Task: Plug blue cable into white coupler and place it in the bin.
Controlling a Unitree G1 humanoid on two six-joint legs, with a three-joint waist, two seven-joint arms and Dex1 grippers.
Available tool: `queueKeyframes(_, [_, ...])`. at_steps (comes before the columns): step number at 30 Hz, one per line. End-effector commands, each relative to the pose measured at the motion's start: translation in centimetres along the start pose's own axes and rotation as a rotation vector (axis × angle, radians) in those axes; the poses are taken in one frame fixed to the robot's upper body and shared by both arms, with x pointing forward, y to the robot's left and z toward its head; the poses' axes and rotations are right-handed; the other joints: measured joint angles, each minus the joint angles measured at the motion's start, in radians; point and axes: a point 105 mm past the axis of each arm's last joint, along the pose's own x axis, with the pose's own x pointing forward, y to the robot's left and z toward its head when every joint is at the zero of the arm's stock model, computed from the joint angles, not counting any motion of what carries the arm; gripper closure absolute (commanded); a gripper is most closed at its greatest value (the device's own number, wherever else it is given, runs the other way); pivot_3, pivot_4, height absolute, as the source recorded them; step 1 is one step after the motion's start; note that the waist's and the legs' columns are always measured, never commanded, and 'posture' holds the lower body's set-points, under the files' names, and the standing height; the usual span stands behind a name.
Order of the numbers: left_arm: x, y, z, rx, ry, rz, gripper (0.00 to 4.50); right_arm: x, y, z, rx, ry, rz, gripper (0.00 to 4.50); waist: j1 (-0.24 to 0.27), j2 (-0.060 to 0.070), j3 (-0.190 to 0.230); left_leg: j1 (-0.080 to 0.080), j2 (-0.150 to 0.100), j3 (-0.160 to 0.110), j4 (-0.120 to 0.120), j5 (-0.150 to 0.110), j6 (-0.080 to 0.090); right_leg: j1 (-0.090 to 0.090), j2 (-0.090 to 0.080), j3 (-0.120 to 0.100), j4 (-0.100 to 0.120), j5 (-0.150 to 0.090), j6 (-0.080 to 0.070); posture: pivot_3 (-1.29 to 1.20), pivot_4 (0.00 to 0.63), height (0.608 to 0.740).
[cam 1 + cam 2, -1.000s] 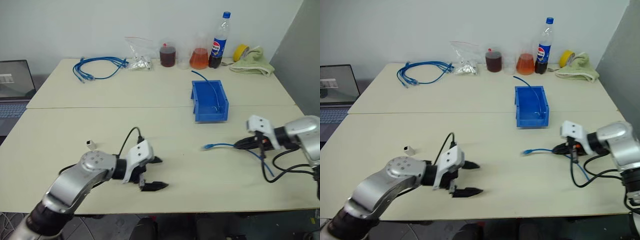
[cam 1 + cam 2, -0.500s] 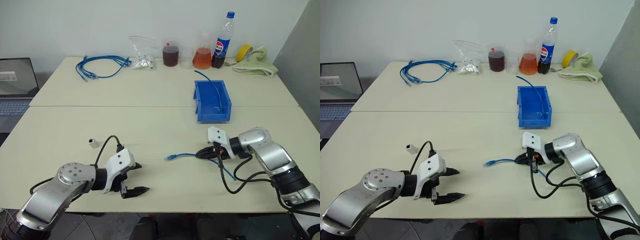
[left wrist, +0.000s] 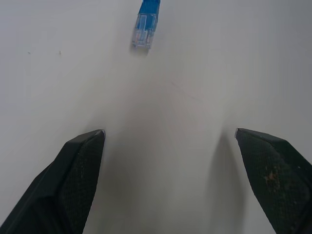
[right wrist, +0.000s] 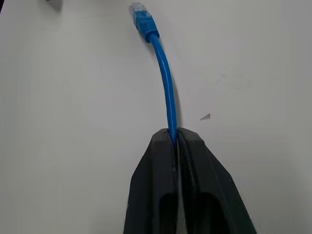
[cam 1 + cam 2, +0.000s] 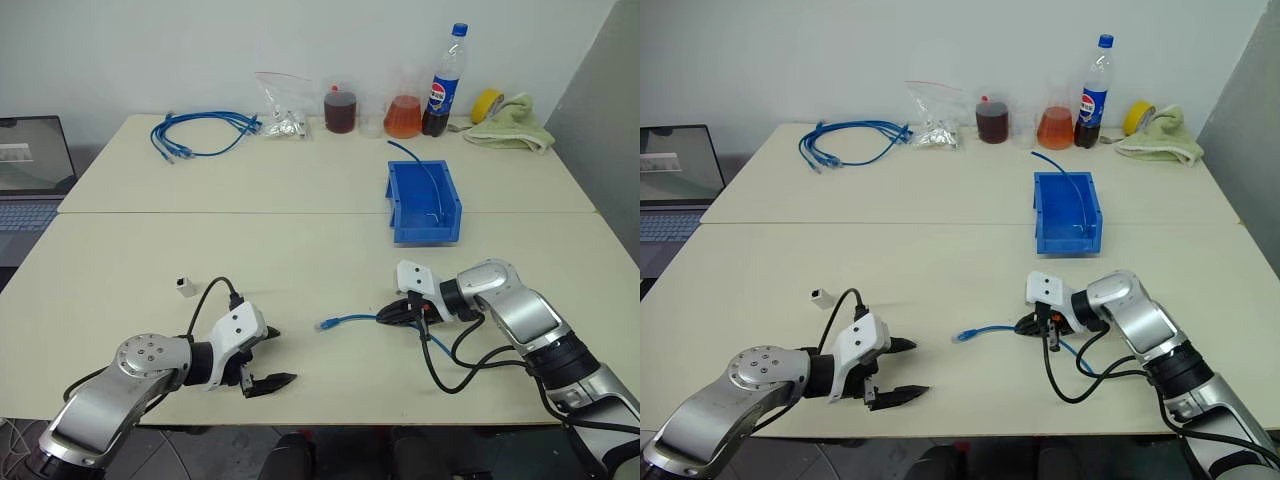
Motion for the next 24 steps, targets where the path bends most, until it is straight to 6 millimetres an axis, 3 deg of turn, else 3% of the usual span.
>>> queueKeyframes(1, [0.1,0.2,0.2,0.006,-0.014,0.010,0.00,-0.5,-0.5,1.1,-0.034,-0.014,-0.017,3.14,0.000,0.000,0.000,0.000,0.000,0.000,0.000,0.000,0.000,0.000,0.000,0.000,0.000,0.000,0.000,0.00,0.150,0.740])
queueKeyframes(13, [-0.1,0.3,0.9,0.004,-0.024,0.019,0.00,-2.0,-0.1,2.8,0.019,-0.082,-0.010,0.18,0.000,0.000,0.000,0.000,0.000,0.000,0.000,0.000,0.000,0.000,0.000,0.000,0.000,0.000,0.000,0.00,0.150,0.740])
queueKeyframes(15, [-0.3,0.1,1.1,0.000,-0.034,0.024,0.00,-2.7,0.1,3.3,0.027,-0.106,-0.015,0.02,0.000,0.000,0.000,0.000,0.000,-0.001,0.000,0.000,0.000,0.000,0.000,0.000,0.000,0.000,0.000,0.00,0.150,0.740])
queueKeyframes(24, [-2.2,-0.3,2.3,-0.066,-0.157,0.128,0.00,-5.6,2.4,5.4,0.039,-0.264,-0.062,0.02,0.002,0.000,0.000,-0.001,0.000,-0.001,0.000,0.000,0.000,-0.001,0.000,0.001,0.000,0.000,0.000,0.00,0.150,0.740])
